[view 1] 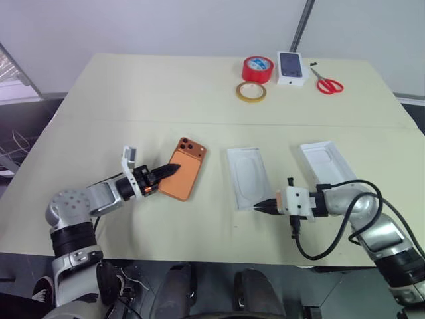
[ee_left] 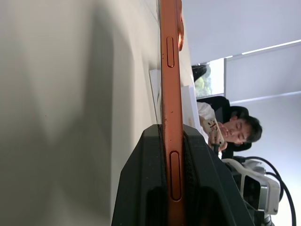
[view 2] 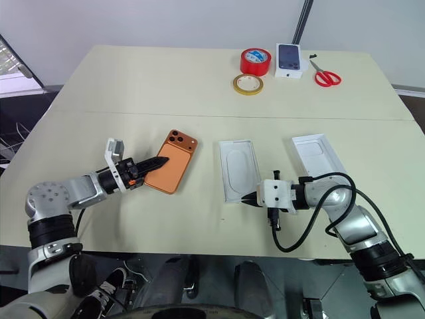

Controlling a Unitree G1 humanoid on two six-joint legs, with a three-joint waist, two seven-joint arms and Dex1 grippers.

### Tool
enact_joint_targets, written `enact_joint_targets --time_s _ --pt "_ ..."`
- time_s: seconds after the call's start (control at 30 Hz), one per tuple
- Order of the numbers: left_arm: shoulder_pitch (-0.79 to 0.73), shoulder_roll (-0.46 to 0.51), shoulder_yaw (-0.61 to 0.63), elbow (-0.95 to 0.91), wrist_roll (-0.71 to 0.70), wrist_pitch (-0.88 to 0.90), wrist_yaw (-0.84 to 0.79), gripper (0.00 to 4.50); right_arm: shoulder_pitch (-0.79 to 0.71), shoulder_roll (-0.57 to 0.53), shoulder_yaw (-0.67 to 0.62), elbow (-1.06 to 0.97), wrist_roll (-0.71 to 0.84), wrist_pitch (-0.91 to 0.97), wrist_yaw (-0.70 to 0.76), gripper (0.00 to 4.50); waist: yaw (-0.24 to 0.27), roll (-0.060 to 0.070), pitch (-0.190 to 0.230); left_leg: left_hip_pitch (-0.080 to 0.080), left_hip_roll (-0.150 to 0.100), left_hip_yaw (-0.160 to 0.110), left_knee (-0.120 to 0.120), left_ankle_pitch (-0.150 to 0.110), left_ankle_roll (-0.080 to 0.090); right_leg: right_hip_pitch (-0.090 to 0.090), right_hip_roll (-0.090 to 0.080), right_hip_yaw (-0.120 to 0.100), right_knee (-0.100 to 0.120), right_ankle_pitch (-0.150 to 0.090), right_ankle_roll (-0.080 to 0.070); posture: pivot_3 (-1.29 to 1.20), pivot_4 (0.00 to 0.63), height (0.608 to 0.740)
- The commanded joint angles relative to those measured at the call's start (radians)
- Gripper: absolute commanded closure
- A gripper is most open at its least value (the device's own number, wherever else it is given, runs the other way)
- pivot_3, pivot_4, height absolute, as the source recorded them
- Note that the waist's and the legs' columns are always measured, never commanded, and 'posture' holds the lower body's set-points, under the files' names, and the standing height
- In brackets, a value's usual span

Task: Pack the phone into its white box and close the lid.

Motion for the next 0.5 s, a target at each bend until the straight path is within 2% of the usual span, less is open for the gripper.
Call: enact_joint_targets --time_s 0.03,0.23,0.37,0.47,0.5 --pt "-0.058 -0.022 0.027 -0.051 -0.058 -0.021 0.025 4.5 -0.037 0.046 0.012 -0.035 -0.003 0.068 -0.049 4.39 -0.001 0.0 0.0 0.0 0.0 0.0 0.0 0.0 0.0 0.0 0.0 0.0 0.0 0.0 0.0 0.0 0.15 0.728" --pt "-0.095 -0.119 0.026 -0.102 -0.092 -0.056 0.12 4.5 -0.104 0.157 0.053 -0.093 -0.02 0.24 -0.149 4.39 0.0 0.0 0.0 0.0 0.0 0.0 0.0 0.0 0.0 0.0 0.0 0.0 0.0 0.0 0.0 0.0 0.15 0.728" --pt "-0.104 -0.136 0.001 -0.104 -0.111 -0.05 0.131 4.5 -0.123 0.165 0.069 -0.099 -0.029 0.277 -0.157 4.39 0.0 0.0 0.0 0.0 0.0 0.0 0.0 0.0 -0.001 0.0 0.001 0.0 0.0 0.0 0.0 0.0 0.15 0.728" --pt "-0.108 -0.143 -0.023 -0.076 -0.082 -0.087 0.131 4.5 -0.118 0.155 0.062 -0.128 0.019 0.324 -0.12 3.51 0.0 0.0 0.0 0.0 0.0 0.0 0.0 0.0 -0.001 0.0 0.001 -0.001 0.0 0.0 0.0 0.0 0.15 0.728" --pt "-0.108 -0.145 -0.028 -0.073 -0.08 -0.094 0.13 4.5 -0.116 0.155 0.059 -0.135 0.028 0.333 -0.116 3.04 0.0 0.0 0.0 0.0 0.0 0.0 0.0 0.0 0.0 0.0 0.001 -0.001 0.0 0.0 0.0 0.0 0.15 0.728"
